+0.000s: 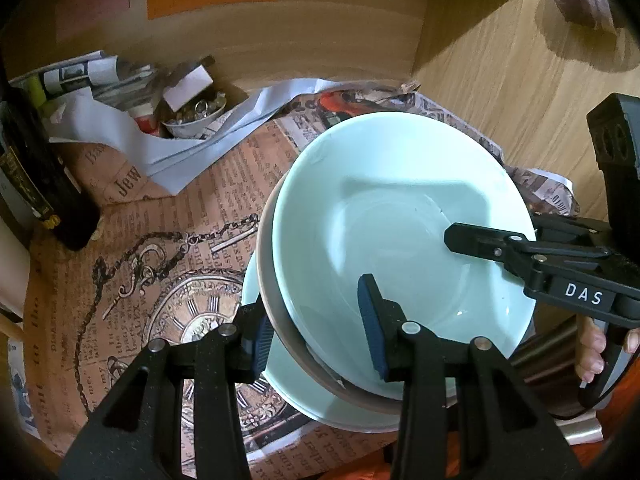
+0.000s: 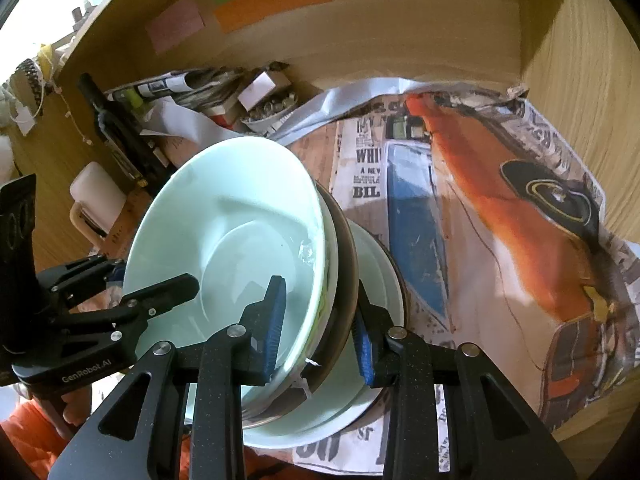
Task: Organize plates and bowls
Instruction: 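Lift the bowl stack with both tools and carry it over the plate stack, then lower the bowl stack onto the mint green plate and open both tools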
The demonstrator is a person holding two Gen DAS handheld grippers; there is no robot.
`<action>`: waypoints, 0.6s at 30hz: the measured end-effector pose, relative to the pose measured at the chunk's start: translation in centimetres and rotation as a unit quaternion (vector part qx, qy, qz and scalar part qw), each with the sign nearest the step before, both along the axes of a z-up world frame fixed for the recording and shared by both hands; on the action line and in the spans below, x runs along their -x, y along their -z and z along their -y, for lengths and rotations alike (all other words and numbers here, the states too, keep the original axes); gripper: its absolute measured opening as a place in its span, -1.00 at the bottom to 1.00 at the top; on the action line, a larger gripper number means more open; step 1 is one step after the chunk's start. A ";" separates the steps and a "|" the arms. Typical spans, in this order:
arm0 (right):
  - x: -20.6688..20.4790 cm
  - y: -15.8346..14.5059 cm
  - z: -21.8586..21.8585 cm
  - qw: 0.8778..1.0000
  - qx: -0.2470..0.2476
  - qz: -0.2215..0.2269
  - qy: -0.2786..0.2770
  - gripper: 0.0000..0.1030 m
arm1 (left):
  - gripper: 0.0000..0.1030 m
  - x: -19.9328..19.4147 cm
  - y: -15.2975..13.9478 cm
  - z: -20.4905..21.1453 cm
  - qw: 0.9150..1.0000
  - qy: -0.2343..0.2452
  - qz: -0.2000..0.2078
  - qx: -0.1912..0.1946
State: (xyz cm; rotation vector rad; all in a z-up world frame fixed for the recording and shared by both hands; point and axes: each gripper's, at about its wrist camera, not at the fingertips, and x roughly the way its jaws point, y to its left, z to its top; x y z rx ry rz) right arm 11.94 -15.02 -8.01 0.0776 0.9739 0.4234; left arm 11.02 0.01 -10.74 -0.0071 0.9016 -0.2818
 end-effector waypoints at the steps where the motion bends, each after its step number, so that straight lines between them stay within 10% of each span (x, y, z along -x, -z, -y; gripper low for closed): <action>1: -0.1 0.1 0.0 1.000 0.000 -0.002 0.000 -0.45 | -0.22 -0.1 0.2 -0.1 1.000 0.000 -0.003 0.001; 18: -0.3 0.7 -0.2 1.000 0.004 0.007 -0.003 -0.20 | -0.16 -0.9 1.2 -1.1 1.000 -0.002 -0.014 0.027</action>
